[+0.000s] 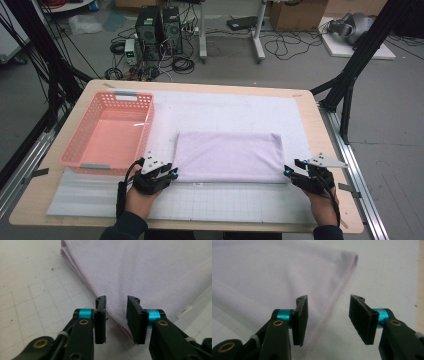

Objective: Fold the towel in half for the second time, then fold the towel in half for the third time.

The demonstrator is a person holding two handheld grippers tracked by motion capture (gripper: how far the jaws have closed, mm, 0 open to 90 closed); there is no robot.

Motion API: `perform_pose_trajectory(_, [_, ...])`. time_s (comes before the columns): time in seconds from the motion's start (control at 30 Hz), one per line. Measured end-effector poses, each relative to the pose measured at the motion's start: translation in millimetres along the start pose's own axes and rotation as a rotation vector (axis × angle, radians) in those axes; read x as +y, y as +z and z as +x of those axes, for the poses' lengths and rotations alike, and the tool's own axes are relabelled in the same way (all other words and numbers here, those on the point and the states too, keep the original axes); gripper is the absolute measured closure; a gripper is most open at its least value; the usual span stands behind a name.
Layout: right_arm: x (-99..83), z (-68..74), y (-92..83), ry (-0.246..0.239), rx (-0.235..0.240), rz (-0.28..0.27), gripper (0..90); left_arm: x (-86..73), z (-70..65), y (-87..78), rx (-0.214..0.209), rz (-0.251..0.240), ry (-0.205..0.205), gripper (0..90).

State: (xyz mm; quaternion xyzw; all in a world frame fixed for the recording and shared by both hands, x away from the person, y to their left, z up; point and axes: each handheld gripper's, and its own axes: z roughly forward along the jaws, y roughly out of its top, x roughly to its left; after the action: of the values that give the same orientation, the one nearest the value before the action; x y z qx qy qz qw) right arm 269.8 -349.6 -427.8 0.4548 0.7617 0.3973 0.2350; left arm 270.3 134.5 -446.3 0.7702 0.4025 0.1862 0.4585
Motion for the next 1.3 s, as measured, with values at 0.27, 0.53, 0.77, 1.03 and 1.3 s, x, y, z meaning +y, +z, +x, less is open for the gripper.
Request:
perform_pose_trajectory(0.27, [-5.2,-6.0,7.1,-0.060,-0.036,0.131,50.3,14.6,-1.8,-1.9,-0.073,-0.158,-0.042,41.3])
perform_pose_trajectory(0.53, [4.4,-4.0,-27.0,0.000,0.049,-0.161,20.7,25.1,-4.2,-10.5,-0.078,-0.266,0.000,17.1])
perform_pose_trajectory(0.77, [6.3,-5.0,-32.1,0.014,0.026,-0.228,18.5,23.0,-5.5,-11.6,-0.068,-0.246,0.003,18.1])
perform_pose_trajectory(1.03, [5.5,-8.6,-24.9,0.021,0.025,-0.199,18.4,22.2,0.0,-12.6,-0.052,-0.237,-0.018,19.0])
perform_pose_trajectory(1.3, [3.6,-9.0,-23.9,0.031,0.022,-0.181,18.4,20.3,-1.5,-8.0,-0.041,-0.180,0.001,19.6])
